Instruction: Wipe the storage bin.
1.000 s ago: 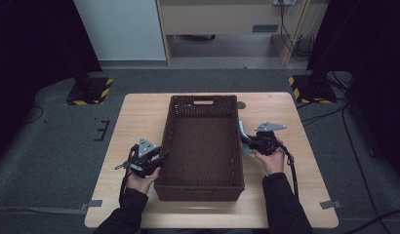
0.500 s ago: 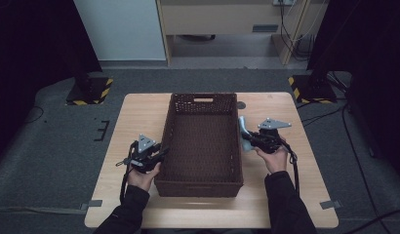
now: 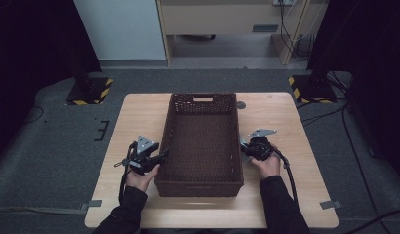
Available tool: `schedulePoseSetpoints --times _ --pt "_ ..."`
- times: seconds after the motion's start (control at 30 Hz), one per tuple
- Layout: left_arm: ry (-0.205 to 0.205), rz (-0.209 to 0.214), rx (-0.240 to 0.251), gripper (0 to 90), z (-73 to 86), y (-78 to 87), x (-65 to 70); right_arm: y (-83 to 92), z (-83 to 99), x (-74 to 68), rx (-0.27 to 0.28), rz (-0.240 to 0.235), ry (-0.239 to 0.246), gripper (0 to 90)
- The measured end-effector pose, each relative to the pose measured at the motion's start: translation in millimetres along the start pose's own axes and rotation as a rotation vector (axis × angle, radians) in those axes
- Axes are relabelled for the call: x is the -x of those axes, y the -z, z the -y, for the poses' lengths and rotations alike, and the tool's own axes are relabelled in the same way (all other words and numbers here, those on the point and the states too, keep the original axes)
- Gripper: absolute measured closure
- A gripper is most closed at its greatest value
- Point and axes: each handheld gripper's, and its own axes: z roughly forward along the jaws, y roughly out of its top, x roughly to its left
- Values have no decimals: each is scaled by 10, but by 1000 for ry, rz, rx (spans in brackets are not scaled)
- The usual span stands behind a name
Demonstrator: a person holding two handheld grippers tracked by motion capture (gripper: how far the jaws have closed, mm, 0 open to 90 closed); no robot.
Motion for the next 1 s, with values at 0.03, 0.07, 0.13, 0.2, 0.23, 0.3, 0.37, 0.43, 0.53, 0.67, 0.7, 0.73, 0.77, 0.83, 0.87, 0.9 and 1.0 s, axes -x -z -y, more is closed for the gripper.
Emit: schedulePoseSetpoints --times 0.03,0.07,0.13,0.2,0.23,0.3,0.37,0.43,0.53,0.67,0.7,0.73,0.77,0.83,0.87,0.9,1.0 --pt "-1 9 5 500 1 15 1 22 -24 -12 -6 0 15 837" --pt "3 25 11 490 2 39 3 46 -42 -22 -3 -1 16 837" --pt "-3 35 15 489 9 87 19 171 -108 -16 49 -6 15 838" --pt "-20 38 4 502 26 108 38 305 -170 -8 99 -12 18 838" --pt "-29 35 -10 512 40 102 54 385 -204 -5 136 -19 18 838" --pt "-28 34 -28 550 45 80 66 529 -262 -5 198 -38 12 838" --pt "-20 43 -28 577 43 70 60 566 -270 -20 196 -39 31 838" --pt "-21 45 -31 589 43 70 58 541 -238 -39 174 -38 38 838" --pt "-16 35 -28 618 41 68 75 429 -133 -36 122 -35 39 838" --pt "-8 19 -28 655 41 72 82 243 15 -9 26 -28 7 838" --pt "-2 17 -27 665 40 72 81 210 38 -7 5 -30 11 838" --pt "2 16 -24 670 39 69 76 189 55 -13 -5 -30 18 838" --pt "6 14 -23 673 38 68 73 186 56 -18 -5 -34 18 837" --pt "11 11 -21 679 36 67 69 238 18 -37 34 -46 10 838" --pt "13 10 -21 680 35 66 68 276 -3 -49 50 -56 5 838" --pt "14 9 -19 681 34 63 67 328 -36 -66 78 -66 12 838" --pt "21 8 -17 682 25 48 50 509 -154 -146 156 -72 50 837"
